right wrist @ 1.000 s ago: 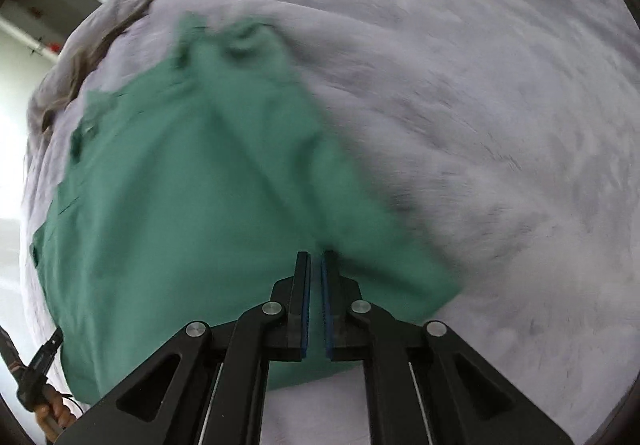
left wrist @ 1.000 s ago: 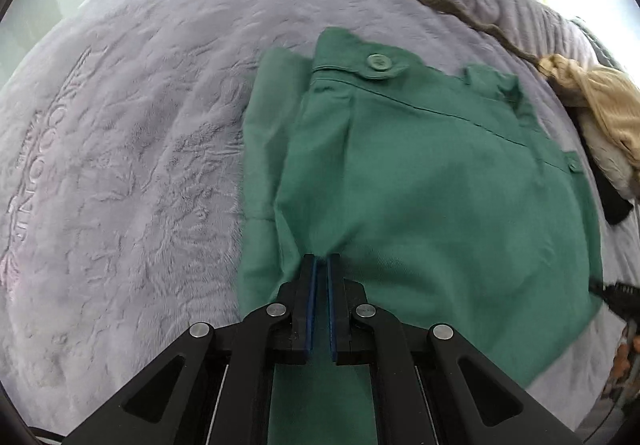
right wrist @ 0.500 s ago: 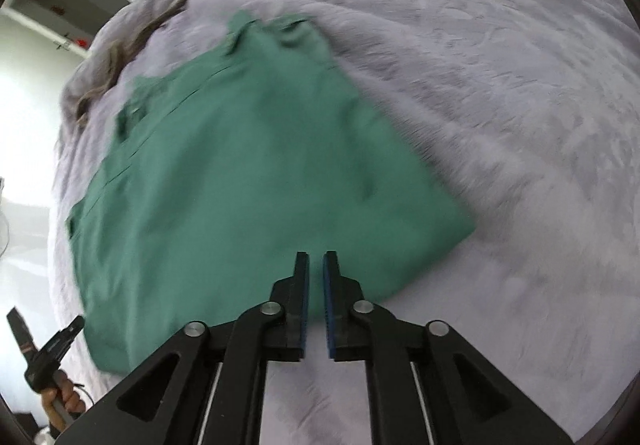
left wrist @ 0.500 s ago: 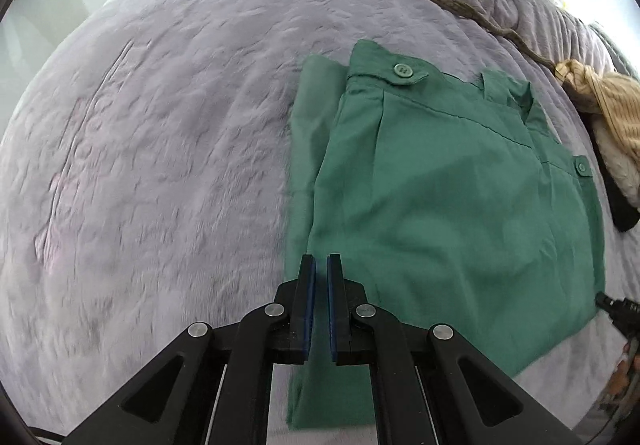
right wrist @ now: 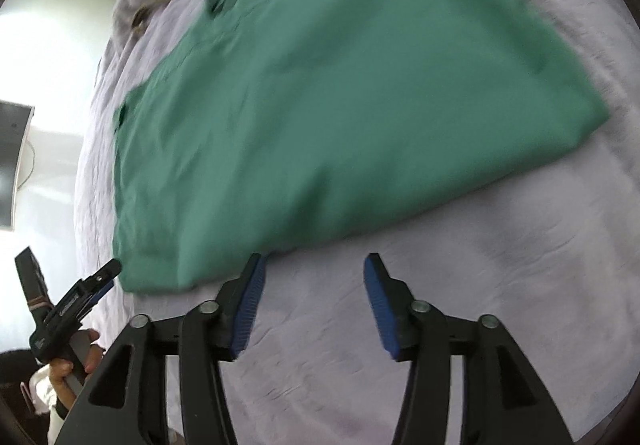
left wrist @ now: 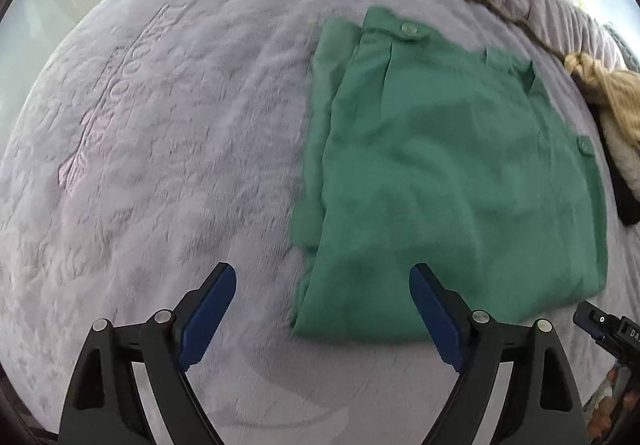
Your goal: Fold large clothes
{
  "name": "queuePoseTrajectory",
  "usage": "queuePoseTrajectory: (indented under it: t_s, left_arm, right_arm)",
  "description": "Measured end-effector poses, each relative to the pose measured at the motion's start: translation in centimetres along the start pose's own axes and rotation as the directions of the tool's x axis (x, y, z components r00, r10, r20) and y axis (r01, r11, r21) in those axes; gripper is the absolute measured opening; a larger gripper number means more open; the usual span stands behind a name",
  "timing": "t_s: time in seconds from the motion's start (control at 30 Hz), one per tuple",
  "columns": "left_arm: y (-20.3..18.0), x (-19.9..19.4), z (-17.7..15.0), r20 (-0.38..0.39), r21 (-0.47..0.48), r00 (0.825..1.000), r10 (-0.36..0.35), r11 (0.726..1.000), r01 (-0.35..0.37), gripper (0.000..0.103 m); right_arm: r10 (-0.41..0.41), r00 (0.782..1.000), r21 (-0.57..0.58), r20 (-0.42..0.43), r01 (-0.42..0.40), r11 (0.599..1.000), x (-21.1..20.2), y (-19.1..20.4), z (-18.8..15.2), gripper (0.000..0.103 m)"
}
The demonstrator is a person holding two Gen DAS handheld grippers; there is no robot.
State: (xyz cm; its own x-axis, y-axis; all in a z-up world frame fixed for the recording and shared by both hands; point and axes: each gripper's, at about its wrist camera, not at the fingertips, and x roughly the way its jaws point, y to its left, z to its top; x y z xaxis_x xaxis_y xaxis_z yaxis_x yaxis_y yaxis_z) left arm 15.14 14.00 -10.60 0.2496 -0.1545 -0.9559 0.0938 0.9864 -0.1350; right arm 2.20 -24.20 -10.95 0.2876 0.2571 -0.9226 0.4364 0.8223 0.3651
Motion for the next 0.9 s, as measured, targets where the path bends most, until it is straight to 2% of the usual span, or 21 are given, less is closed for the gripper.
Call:
queuePoseTrajectory:
  t_s: [0.13, 0.27, 0.33, 0.37, 0.7, 0.9]
  left_arm:
    - [0.3, 0.7, -1.3, -0.057, 0.003, 0.998, 0.024, 1.000, -0.023, 0.092]
    - [0.7, 1.0, -2.1, -0.065, 0.006, 0.997, 0.047, 0.999, -0.047, 0.093]
    - [0.9, 1.0, -2.5, -0.061, 0.007, 0.997, 0.055, 0.998, -0.055, 0.103]
    - [1.0, 0.9, -2.6, -0.057, 0.009, 0.997, 0.054, 0.999, -0.053, 0.103]
    - [2.9, 0.2, -3.6, -0.057, 0.027, 0.996, 0.068, 0.997, -0.066, 0.103]
    - [3.5, 0.4, -3.5, -0.070, 0.034, 0.996, 0.063, 0.998, -0.061, 0.103]
  right_arm:
    - [0.011, 1.000, -0.005, -0.027, -0.011, 1.000, 1.2, 1.4, -1.1, 0.067]
    - [0.024, 0.998, -0.010, -0.050, -0.025, 1.000, 2.1, 2.6, -1.9, 0.072]
    - [0.032, 0.998, -0.012, -0.056, -0.033, 0.999, 2.4, 3.2, -2.1, 0.076]
    - [0.038, 0.998, -0.011, -0.055, -0.039, 0.999, 2.5, 3.5, -2.2, 0.081]
    - [0.097, 0.994, -0.033, -0.043, -0.098, 0.995, 3.7, 6.5, -3.0, 0.083]
    - [0.139, 0.987, 0.036, -0.079, -0.136, 0.990, 5.1, 7.0, -3.3, 0.083]
